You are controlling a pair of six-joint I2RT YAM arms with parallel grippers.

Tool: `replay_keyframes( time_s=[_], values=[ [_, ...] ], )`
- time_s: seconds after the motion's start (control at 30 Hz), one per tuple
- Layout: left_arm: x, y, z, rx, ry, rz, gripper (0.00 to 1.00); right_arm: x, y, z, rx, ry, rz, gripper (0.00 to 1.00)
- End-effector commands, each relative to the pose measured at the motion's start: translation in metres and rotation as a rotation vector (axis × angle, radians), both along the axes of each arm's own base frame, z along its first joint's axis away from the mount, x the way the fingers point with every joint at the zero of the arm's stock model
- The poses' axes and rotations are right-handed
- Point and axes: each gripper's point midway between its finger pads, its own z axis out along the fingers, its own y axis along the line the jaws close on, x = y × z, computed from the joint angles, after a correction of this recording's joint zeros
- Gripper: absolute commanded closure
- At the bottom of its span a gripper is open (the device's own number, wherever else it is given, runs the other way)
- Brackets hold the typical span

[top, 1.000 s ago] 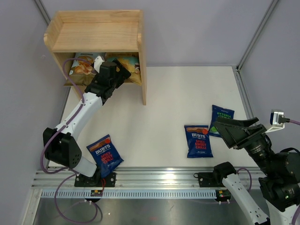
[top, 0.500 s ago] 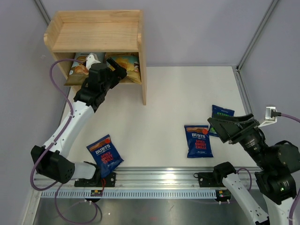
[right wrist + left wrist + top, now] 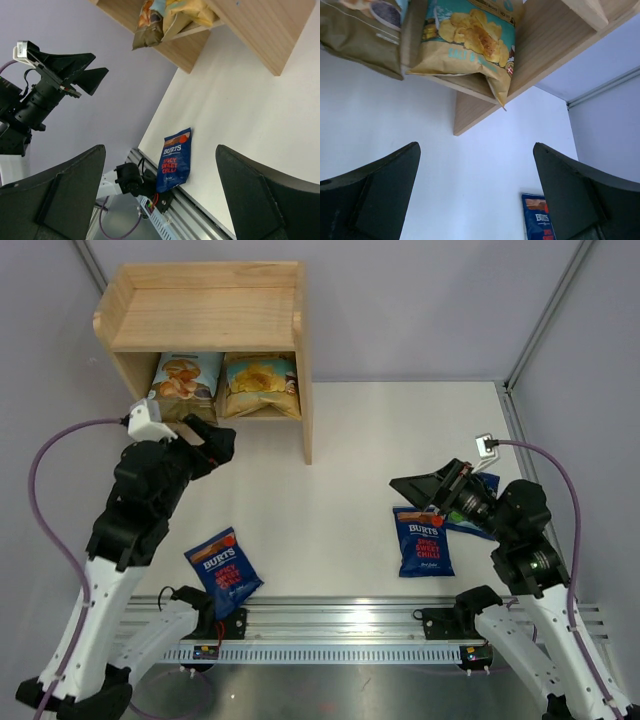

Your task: Place and organize the chips bags onto the shelf

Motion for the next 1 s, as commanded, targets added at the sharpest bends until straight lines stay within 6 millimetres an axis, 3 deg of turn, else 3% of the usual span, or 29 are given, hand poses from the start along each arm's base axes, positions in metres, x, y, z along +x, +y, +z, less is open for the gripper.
replay_keyframes(
  time_s=[0.0,0.23,0.33,0.37,0.47,0.5,0.57,0.6,0.7,0.73,0.77,0.8,0.83,0.93,0.97],
  values=[
    [-0.04,0.033,-0.03,0.152,0.09,0.052,0.01,-0.017,0.023,0.025,0.074,-0.144,0.191,0.01],
    [-0.106,0.082,-0.042,0.255,0.135,0.161,0.01,0.006,0.053,-0.018,0.096,0.029,0.314,0.05],
    [-0.127,0.098,-0.038,0.292,0.121,0.187,0.01,0.009,0.078,-0.047,0.047,0.105,0.341,0.06],
    [-0.131,0.101,-0.041,0.324,0.115,0.18,0.01,0.001,0.096,-0.061,0.02,0.139,0.389,0.06],
    [-0.141,0.109,-0.047,0.353,0.066,0.191,0.01,0.011,0.118,-0.09,-0.043,0.194,0.329,0.07],
    [-0.141,0.111,-0.049,0.355,0.051,0.201,0.01,0.001,0.13,-0.099,-0.058,0.215,0.357,0.07],
    [-0.145,0.118,-0.059,0.356,0.026,0.23,0.01,0.004,0.147,-0.116,-0.063,0.262,0.33,0.1],
    [-0.145,0.117,-0.055,0.334,-0.009,0.232,0.01,-0.012,0.16,-0.124,-0.07,0.278,0.369,0.1],
    [-0.158,0.128,-0.048,0.314,-0.068,0.279,0.01,-0.019,0.19,-0.145,-0.1,0.302,0.394,0.11],
    [-0.161,0.132,-0.048,0.297,-0.072,0.304,0.01,-0.032,0.204,-0.149,-0.113,0.303,0.439,0.12],
    [-0.164,0.137,-0.049,0.295,-0.075,0.328,0.01,-0.035,0.215,-0.172,-0.155,0.346,0.46,0.13],
    [-0.167,0.144,-0.052,0.294,-0.08,0.368,0.01,-0.037,0.226,-0.17,-0.154,0.351,0.477,0.14],
    [-0.169,0.147,-0.051,0.283,-0.09,0.386,0.01,-0.048,0.239,-0.189,-0.189,0.38,0.508,0.14],
    [-0.177,0.157,-0.053,0.272,-0.101,0.43,0.01,-0.059,0.264,-0.202,-0.191,0.409,0.532,0.17],
    [-0.178,0.159,-0.053,0.265,-0.107,0.444,0.01,-0.073,0.274,-0.222,-0.221,0.454,0.555,0.18]
  ],
)
